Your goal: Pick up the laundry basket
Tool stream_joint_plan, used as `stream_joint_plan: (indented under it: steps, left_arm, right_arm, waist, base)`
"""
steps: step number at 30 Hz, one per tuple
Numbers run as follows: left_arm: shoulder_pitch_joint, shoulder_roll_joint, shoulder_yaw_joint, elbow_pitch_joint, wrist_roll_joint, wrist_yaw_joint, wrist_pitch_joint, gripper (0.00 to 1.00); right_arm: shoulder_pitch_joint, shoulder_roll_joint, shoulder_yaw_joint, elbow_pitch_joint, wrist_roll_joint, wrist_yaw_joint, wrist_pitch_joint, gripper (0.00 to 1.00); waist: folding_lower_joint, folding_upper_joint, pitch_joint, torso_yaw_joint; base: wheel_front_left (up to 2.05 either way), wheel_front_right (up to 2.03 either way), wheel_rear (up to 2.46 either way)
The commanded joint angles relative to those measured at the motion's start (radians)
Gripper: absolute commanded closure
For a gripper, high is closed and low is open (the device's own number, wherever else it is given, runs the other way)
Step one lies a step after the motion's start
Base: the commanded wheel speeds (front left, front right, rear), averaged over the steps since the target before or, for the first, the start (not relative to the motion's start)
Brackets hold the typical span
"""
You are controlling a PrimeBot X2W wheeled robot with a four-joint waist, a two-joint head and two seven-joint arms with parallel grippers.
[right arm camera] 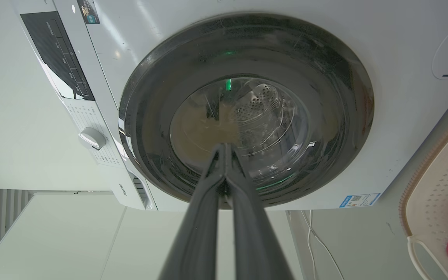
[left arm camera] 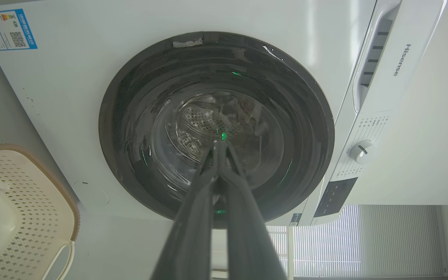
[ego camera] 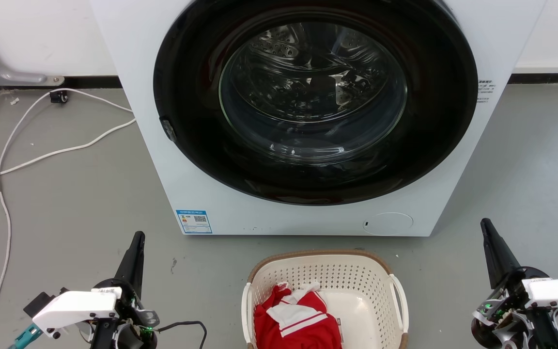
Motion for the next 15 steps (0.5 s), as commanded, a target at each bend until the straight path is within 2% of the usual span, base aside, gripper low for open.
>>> stream_joint_plan:
  steps: [1,15]
  left_arm:
    - [-0.011,0.000,0.001,0.001,0.005,0.000,0.002,1.00]
    - [-0.011,0.000,0.001,0.001,0.005,0.000,0.002,1.00]
  right_arm:
    - [-0.012,0.003,0.001,0.001,-0.001,0.003,0.000,1.00]
    - [-0.012,0.003,0.001,0.001,-0.001,0.003,0.000,1.00]
  waist:
    - [0.0000,0.0000,0.000,0.000]
    - [0.0000,0.0000,0.000,0.000]
  base:
    - [0.00,0.00,0.00]
    - [0.00,0.00,0.00]
